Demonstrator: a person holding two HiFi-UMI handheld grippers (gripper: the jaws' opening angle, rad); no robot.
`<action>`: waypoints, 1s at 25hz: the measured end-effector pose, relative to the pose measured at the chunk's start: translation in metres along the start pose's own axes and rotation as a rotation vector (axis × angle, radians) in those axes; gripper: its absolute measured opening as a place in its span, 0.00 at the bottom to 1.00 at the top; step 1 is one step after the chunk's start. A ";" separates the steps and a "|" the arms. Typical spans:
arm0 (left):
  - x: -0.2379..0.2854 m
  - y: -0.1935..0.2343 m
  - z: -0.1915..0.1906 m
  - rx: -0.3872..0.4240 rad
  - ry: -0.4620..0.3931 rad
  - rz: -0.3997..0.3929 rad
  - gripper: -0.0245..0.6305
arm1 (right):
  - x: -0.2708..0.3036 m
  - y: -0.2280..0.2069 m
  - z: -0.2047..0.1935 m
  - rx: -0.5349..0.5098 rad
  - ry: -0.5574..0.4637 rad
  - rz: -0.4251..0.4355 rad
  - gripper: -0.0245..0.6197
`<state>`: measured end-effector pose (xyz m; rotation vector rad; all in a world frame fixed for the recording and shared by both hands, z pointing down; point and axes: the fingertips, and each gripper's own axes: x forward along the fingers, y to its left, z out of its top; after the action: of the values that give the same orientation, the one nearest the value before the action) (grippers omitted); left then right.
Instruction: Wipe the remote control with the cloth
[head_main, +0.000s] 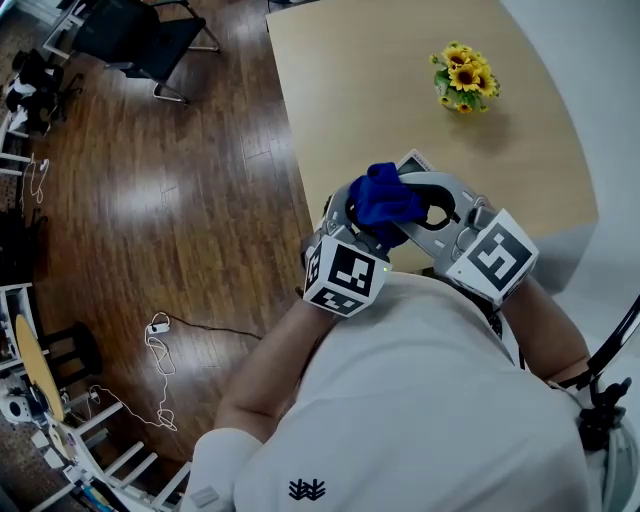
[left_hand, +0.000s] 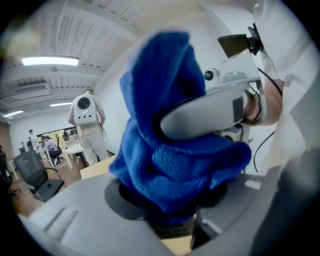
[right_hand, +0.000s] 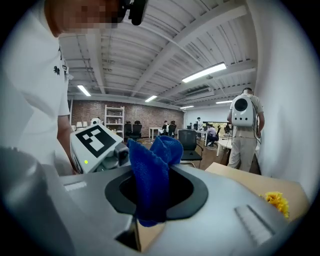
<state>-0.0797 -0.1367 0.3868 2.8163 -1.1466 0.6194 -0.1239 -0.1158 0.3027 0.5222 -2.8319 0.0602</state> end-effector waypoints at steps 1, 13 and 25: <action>-0.001 0.000 -0.001 -0.002 0.001 0.001 0.40 | -0.001 -0.005 -0.003 -0.013 0.009 -0.020 0.16; -0.004 -0.003 -0.007 -0.003 0.006 0.007 0.40 | -0.043 -0.074 -0.009 -0.127 0.022 -0.216 0.16; -0.009 0.001 -0.008 0.000 0.004 0.013 0.40 | -0.067 -0.086 0.023 -0.180 -0.030 -0.313 0.16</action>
<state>-0.0886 -0.1298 0.3903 2.8083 -1.1650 0.6254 -0.0381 -0.1753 0.2624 0.9197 -2.7110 -0.2607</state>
